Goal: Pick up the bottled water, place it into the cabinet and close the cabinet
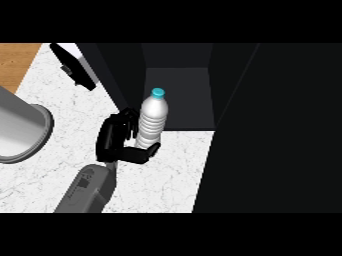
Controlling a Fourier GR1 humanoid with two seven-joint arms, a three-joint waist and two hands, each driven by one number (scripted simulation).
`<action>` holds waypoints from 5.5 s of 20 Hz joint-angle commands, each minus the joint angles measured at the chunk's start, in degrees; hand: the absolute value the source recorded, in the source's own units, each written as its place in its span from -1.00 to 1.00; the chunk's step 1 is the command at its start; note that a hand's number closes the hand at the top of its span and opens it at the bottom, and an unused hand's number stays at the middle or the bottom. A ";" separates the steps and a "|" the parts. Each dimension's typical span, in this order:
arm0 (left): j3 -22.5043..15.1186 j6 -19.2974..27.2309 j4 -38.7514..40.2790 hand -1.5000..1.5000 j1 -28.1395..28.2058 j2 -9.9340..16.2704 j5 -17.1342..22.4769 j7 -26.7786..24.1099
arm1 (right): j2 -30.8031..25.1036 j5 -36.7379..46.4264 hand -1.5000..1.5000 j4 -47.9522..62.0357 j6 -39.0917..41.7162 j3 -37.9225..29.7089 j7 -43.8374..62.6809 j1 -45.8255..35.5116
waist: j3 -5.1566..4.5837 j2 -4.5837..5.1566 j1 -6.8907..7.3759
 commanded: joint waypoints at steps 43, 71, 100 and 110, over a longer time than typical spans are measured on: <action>-7.52 36.36 10.35 1.00 -20.81 2.85 -2.04 13.55 | -6.28 -6.68 -1.00 -2.99 3.21 -2.64 -7.82 4.99 | 0.10 1.33 -5.92; -8.70 24.12 6.40 -1.00 -25.65 2.87 5.69 12.45 | -5.65 -6.15 -1.00 -2.57 3.26 -2.10 -9.95 6.57 | -0.15 1.28 -5.37; -11.95 5.34 -16.42 1.00 -3.91 7.39 14.91 13.30 | -14.18 -0.52 1.00 -7.49 9.24 0.12 1.80 3.89 | -0.04 -0.26 1.09; -11.72 3.45 -30.51 1.00 15.46 12.02 13.17 8.80 | -5.52 1.97 1.00 -4.36 8.34 14.36 7.37 -0.94 | 0.00 -0.07 0.37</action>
